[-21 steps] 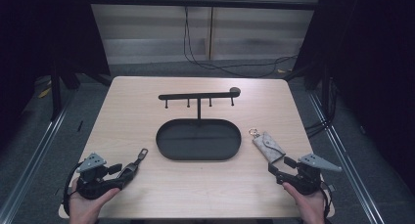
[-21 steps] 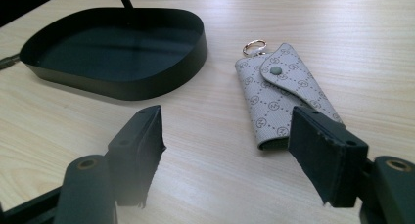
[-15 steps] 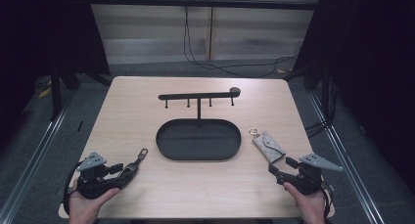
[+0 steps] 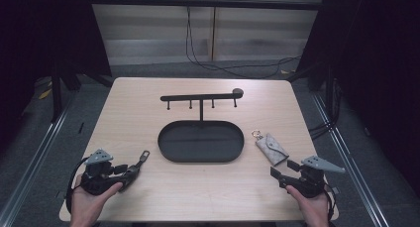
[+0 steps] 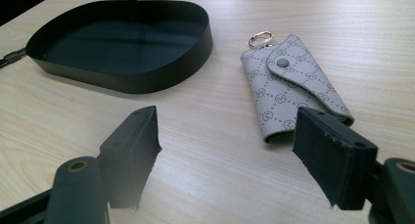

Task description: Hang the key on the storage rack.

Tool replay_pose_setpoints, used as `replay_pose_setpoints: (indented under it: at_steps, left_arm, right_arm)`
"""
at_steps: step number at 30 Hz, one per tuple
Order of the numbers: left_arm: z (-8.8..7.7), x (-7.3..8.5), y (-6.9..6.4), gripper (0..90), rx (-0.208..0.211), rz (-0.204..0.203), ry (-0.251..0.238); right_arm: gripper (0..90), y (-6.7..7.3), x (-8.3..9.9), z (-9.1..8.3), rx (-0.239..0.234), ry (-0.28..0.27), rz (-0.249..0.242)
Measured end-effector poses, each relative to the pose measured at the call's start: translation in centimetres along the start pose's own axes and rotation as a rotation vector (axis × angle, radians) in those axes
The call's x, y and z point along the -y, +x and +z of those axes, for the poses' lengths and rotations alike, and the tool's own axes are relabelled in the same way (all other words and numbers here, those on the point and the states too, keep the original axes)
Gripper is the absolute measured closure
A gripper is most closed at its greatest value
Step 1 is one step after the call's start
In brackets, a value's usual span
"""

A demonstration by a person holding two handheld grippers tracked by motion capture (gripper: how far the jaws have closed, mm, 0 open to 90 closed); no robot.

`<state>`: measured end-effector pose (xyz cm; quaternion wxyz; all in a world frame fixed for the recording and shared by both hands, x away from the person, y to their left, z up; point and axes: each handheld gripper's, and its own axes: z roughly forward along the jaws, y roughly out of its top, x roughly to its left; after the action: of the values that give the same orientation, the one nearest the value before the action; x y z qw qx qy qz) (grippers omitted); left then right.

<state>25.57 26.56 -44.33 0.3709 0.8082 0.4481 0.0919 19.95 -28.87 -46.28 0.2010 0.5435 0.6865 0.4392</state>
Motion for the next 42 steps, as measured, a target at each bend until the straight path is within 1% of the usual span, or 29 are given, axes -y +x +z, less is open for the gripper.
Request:
replay_pose_setpoints:
  at_steps: [1,4,5,6,7,8,9,11,12,13,16,17,18,21,22,26,27,28,29,30,32,33,36,37,40,42]
  left_arm:
    - [0.1,-0.2,0.0,48.3,-0.011,0.002,0.018]
    - [0.6,-0.8,0.1,48.0,-0.007,0.02,0.064]
    - [0.7,-1.0,0.1,47.7,-0.009,0.023,0.073]
    - [0.8,-1.2,0.1,47.9,-0.011,0.029,0.079]
    - [1.0,-1.5,0.0,51.2,-0.022,0.04,0.094]
    - [1.1,-1.7,0.0,51.2,-0.03,0.052,0.109]
    - [1.1,-1.9,0.0,51.2,-0.03,0.055,0.114]
    - [1.2,-2.5,0.0,49.4,-0.031,0.047,0.114]
    - [1.2,-2.8,0.0,48.8,-0.045,0.052,0.117]
    - [1.2,-3.0,0.0,47.3,-0.045,0.049,0.116]
    - [1.3,-3.8,0.1,45.2,-0.03,0.035,0.122]
    - [1.4,-4.1,0.2,43.5,-0.025,0.03,0.131]
    - [1.4,-4.2,0.3,40.7,-0.008,0.033,0.144]
    - [1.8,-4.7,0.6,40.3,0.001,0.017,0.139]
    - [1.9,-4.9,0.8,40.3,0.009,0.017,0.147]
    - [2.2,-5.7,1.0,41.5,0.004,0.022,0.163]
    - [2.4,-6.0,1.1,42.1,0.004,0.026,0.172]
    - [2.5,-6.1,1.2,42.1,-0.005,0.029,0.18]
    - [2.7,-6.3,1.3,42.3,-0.008,0.04,0.198]
    - [2.8,-6.4,1.3,42.9,-0.012,0.038,0.199]
    - [3.0,-6.8,1.4,42.5,-0.021,0.043,0.224]
    - [3.1,-6.9,1.4,42.0,-0.02,0.043,0.226]
    - [3.5,-7.3,1.6,42.0,-0.037,0.043,0.259]
    - [3.6,-7.4,1.6,42.1,-0.04,0.042,0.263]
    - [4.2,-7.7,1.7,42.5,-0.048,0.05,0.299]
    - [4.6,-7.8,1.7,43.3,-0.045,0.053,0.321]
  right_arm:
    - [24.9,0.0,0.0,0.0,0.002,0.004,-0.005]
    - [23.8,0.0,0.0,0.1,-0.002,0.011,0.0]
    - [23.8,0.0,0.0,0.1,-0.004,0.012,0.001]
    - [23.7,-0.1,0.0,0.2,-0.005,0.018,0.001]
    - [22.7,0.0,0.0,0.3,-0.009,0.024,-0.002]
    - [22.6,0.0,0.0,0.3,-0.01,0.026,-0.004]
    - [22.6,0.0,0.0,0.3,-0.01,0.026,-0.004]
    - [22.4,0.1,0.0,0.3,-0.011,0.031,-0.009]
    - [22.3,0.1,0.0,0.3,-0.011,0.031,-0.01]
    - [22.2,0.1,0.0,0.3,-0.013,0.033,-0.009]
    - [22.1,0.1,0.0,0.3,-0.015,0.033,-0.008]
    - [22.1,0.1,0.0,0.3,-0.014,0.033,-0.009]
    - [21.9,0.0,0.0,0.3,-0.014,0.036,-0.01]
    - [21.0,0.0,0.0,0.4,-0.015,0.04,-0.011]
    - [21.0,0.0,0.0,0.4,-0.015,0.04,-0.011]
    - [20.7,0.0,0.0,0.5,-0.018,0.047,-0.008]
    - [20.7,0.0,0.0,0.5,-0.019,0.047,-0.009]
    - [20.6,0.0,0.0,0.5,-0.018,0.049,-0.01]
    - [20.6,0.1,0.0,0.5,-0.018,0.051,-0.007]
    - [20.6,0.0,0.0,0.5,-0.019,0.051,-0.008]
    - [20.5,0.0,0.0,0.5,-0.016,0.052,-0.007]
    - [20.4,0.0,0.0,0.5,-0.017,0.053,-0.006]
    - [20.4,0.0,0.0,0.5,-0.018,0.057,-0.004]
    - [20.4,0.0,0.0,0.6,-0.019,0.059,-0.003]
    - [20.4,0.0,0.0,0.6,-0.019,0.059,-0.006]
    - [20.4,0.0,0.0,0.6,-0.018,0.059,-0.006]
